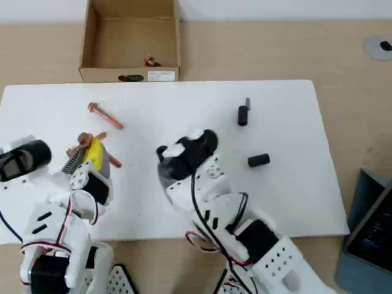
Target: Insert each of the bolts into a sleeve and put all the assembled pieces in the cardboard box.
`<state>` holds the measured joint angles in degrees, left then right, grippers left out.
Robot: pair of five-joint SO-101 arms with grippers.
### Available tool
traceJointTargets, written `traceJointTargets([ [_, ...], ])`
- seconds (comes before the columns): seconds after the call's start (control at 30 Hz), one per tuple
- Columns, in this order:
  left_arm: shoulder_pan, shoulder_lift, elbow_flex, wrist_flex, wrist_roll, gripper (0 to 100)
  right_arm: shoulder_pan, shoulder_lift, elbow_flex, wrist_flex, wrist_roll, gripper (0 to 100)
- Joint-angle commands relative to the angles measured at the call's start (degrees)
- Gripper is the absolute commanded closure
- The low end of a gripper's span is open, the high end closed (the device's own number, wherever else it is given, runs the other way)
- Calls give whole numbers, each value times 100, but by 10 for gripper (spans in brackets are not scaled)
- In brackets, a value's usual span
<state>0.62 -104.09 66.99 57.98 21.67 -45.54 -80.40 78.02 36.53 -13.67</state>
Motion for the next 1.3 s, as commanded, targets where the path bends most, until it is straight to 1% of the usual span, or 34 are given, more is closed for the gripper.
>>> traceJointTargets([
  [0.0,44,-48,-299,-378,176,999,-110,-154,4,-352,9,989],
  [0.2,835,-48,-308,-448,193,999,-110,-171,4,-563,9,989],
  [0.27,976,-48,-352,-457,193,999,-110,-365,13,-571,9,989],
  [0.33,1011,-48,-431,-448,202,999,-92,-690,101,-510,9,989],
  [0.47,1020,-48,-536,-448,202,999,-92,-1525,585,-475,352,989],
  [0.6,1020,-48,-598,-457,264,999,-136,-2123,831,-229,378,989],
  [0.67,1020,-40,-695,-457,475,999,-180,-2264,857,18,492,989],
  [0.8,1134,-22,-844,-457,721,999,-180,-2457,980,141,668,989],
  [0.97,1468,-22,-844,-457,765,999,-391,-2598,1218,132,1081,989],
  [1.07,1486,-22,-835,-457,738,999,-514,-2668,1323,132,1266,989],
  [1.27,1495,-22,-774,-448,730,999,-523,-2756,1314,132,1618,989],
])
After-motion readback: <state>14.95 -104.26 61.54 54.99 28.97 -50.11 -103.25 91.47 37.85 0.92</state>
